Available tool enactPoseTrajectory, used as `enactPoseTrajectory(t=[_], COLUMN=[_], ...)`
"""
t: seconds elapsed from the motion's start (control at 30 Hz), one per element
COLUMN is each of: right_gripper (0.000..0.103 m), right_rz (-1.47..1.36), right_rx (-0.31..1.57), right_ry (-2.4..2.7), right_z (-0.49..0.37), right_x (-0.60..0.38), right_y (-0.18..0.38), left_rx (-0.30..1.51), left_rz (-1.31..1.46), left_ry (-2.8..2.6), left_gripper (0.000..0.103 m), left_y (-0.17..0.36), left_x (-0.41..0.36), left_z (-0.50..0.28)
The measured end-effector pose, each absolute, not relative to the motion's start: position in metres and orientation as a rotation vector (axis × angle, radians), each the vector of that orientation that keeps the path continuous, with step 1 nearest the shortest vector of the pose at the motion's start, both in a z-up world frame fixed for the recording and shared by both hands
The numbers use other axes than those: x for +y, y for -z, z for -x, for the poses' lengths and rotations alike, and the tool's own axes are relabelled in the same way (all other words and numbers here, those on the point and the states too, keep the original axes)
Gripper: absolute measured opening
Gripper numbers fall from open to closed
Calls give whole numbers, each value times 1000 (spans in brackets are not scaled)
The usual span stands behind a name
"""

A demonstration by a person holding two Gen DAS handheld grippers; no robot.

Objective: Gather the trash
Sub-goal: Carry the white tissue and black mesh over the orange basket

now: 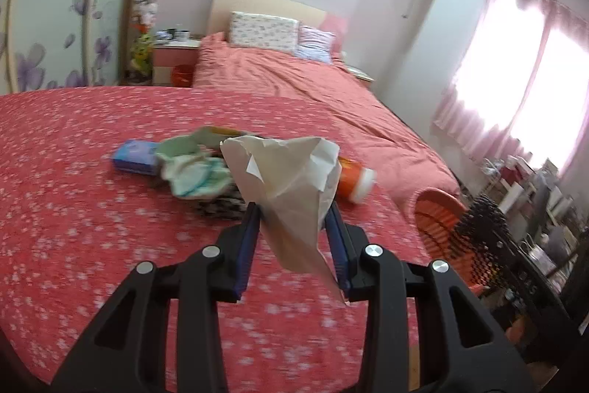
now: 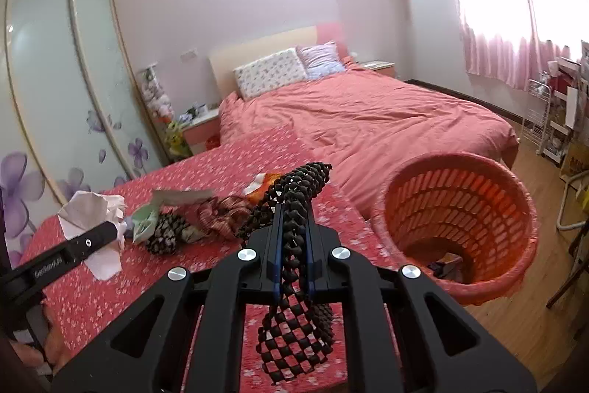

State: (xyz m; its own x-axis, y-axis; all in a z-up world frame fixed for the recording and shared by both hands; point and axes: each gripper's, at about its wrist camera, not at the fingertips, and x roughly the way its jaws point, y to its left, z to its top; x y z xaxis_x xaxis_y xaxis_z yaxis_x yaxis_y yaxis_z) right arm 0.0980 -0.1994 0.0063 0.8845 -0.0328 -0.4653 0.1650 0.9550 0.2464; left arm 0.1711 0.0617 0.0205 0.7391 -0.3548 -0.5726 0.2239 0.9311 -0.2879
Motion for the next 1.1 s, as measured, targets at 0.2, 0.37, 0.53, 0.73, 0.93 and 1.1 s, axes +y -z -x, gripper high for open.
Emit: enactPoseTrajectory(t=[0.2, 0.37, 0.53, 0.73, 0.93, 1.1], right_gripper=[10, 10, 10, 10, 10, 10], right_rz=[-321, -349, -375, -414, -445, -469], right_rx=[450, 431, 415, 406, 392, 390], right_ry=[156, 203, 248, 290, 334, 355], right_z=[-89, -83, -78, -78, -78, -83], right_x=[-225, -248, -271, -298, -325, -344], right_y=[-6, -4, -1, 6, 12, 18], left_rx=[661, 662, 668, 683, 689, 706], left_rz=[186, 167, 140, 111, 100, 80], left_ry=[419, 489, 556, 621, 692, 750], left_gripper=[37, 37, 37, 37, 37, 37], left_y=[-27, -28, -26, -20, -14, -3], left_x=[21, -12, -51, -90, -128, -164], left_z=[-162, -160, -159, -165, -172, -181])
